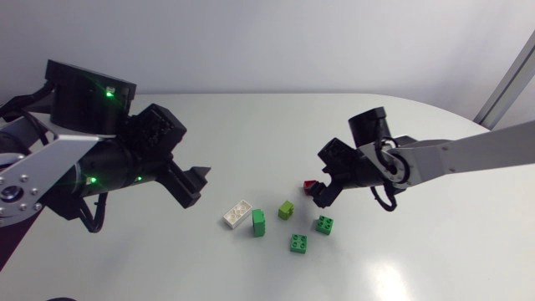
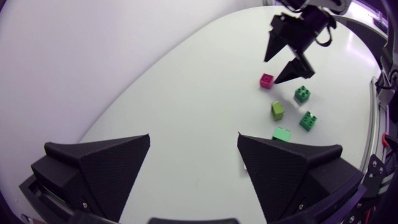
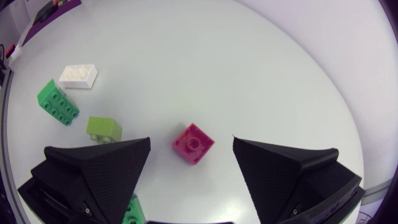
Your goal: Disassemble duplo
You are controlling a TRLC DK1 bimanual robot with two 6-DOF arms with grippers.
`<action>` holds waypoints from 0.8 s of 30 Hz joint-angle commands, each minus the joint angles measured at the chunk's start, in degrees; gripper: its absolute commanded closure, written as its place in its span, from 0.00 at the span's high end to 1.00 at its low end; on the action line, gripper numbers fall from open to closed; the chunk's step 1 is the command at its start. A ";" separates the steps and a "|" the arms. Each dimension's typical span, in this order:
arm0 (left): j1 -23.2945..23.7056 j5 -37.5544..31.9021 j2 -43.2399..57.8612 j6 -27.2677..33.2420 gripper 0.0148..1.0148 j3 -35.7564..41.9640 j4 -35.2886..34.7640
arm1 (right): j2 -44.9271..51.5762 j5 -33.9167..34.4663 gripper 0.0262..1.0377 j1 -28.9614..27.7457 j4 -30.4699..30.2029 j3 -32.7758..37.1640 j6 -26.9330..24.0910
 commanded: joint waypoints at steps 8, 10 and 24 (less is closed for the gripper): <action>-2.40 -13.18 -4.88 -3.95 0.97 -1.09 -2.64 | -23.03 8.19 0.96 0.15 -5.10 -7.55 5.18; -1.61 -14.32 -6.64 -4.13 0.97 -1.09 -3.35 | -27.78 9.16 0.96 -0.02 -7.82 -8.08 6.50; -2.13 -22.93 -16.92 -8.87 0.97 1.20 -17.32 | -58.45 19.18 0.96 -0.55 -23.56 -9.66 10.81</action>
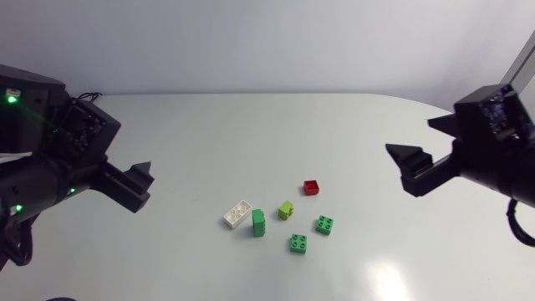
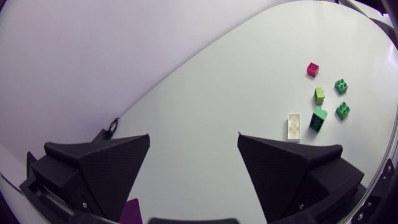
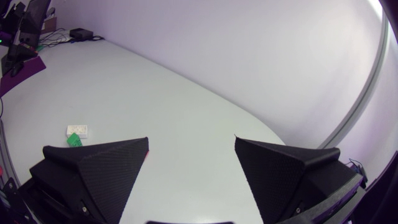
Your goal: Disassemble duplo
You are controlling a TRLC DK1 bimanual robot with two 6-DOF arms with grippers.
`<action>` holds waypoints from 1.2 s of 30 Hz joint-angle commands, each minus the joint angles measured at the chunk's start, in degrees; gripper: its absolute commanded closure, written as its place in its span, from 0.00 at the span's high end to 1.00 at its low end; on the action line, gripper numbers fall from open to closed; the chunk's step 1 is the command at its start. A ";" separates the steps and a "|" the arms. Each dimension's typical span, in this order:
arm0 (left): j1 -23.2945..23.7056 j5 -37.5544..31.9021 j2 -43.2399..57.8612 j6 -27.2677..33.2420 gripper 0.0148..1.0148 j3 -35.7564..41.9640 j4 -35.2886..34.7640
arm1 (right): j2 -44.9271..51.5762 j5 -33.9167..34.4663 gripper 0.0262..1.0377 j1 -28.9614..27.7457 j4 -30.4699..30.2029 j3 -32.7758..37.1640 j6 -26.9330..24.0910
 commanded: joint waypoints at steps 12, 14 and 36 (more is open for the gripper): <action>-0.12 -10.17 -15.88 -2.45 0.96 -2.67 0.76 | -21.06 8.46 0.96 -3.58 -10.03 -3.22 1.29; 1.28 -10.17 -18.08 -2.45 0.96 -1.71 -0.38 | -23.17 8.81 0.96 -3.76 -10.55 -3.13 0.59; 20.18 1.17 -43.13 -2.53 0.97 -9.97 1.20 | -41.80 11.01 0.96 -13.34 -8.97 -11.57 -4.59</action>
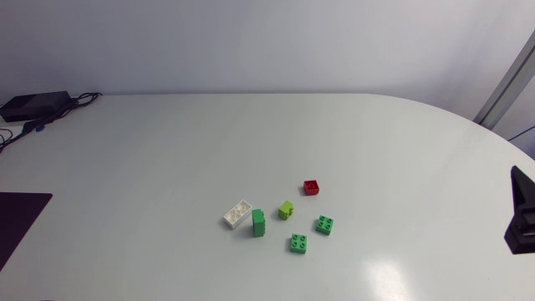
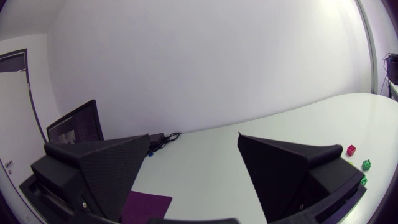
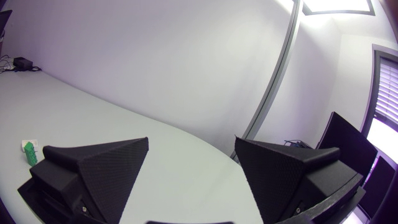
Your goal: Disassemble duplo
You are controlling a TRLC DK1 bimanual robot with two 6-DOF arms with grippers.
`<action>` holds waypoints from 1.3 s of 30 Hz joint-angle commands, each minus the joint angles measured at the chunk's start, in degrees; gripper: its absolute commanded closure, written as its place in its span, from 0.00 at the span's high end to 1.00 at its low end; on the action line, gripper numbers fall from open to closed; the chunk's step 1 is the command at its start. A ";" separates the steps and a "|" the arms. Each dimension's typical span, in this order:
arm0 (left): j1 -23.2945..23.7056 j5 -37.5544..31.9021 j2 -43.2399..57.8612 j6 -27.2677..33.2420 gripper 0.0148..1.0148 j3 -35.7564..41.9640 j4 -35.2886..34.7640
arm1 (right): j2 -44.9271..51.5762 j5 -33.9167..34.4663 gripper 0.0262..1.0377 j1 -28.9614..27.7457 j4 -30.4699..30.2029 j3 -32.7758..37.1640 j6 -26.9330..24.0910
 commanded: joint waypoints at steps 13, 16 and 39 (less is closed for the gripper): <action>9.16 0.90 -9.33 -12.16 0.97 -7.94 0.59 | -0.78 4.76 0.96 -1.56 1.22 -3.72 5.74; 9.16 0.55 -9.41 -12.16 0.97 -9.70 2.44 | -0.78 6.25 0.96 -1.74 4.03 -5.74 7.23; 9.42 7.14 -9.59 -12.25 0.97 -24.38 20.98 | -0.87 6.78 0.96 -1.91 14.49 -15.14 16.28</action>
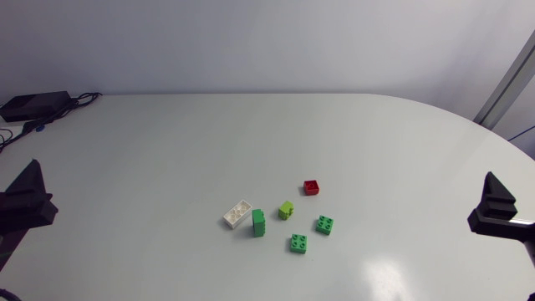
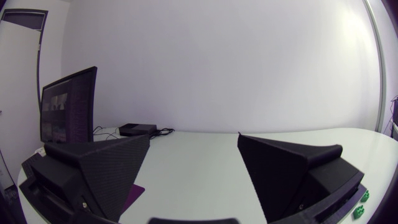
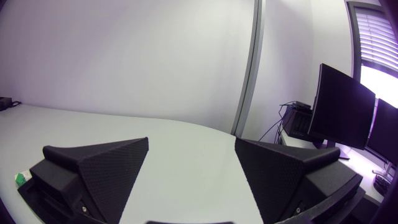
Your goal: Disassemble duplo
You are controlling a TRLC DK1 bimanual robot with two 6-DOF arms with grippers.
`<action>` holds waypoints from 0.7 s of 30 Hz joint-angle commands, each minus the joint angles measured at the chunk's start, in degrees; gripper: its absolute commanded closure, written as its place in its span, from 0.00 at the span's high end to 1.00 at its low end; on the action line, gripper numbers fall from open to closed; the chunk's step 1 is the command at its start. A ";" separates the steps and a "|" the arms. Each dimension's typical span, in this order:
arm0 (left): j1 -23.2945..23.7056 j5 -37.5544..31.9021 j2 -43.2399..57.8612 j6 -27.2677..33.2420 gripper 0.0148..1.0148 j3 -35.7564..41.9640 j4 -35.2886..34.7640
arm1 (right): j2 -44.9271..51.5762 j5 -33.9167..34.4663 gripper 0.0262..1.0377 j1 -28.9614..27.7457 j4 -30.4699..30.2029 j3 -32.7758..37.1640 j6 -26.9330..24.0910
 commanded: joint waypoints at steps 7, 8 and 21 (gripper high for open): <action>0.51 5.68 -1.37 -0.95 0.97 -7.88 11.04 | -0.85 -2.13 0.96 0.10 11.60 -5.13 1.44; 0.51 6.47 -1.37 -0.69 0.97 -8.41 11.92 | -0.85 -2.22 0.96 0.10 13.27 -6.01 1.35; 0.51 15.79 -1.37 4.41 0.97 -15.71 22.21 | -0.85 -4.68 0.96 5.02 31.81 -17.00 -2.60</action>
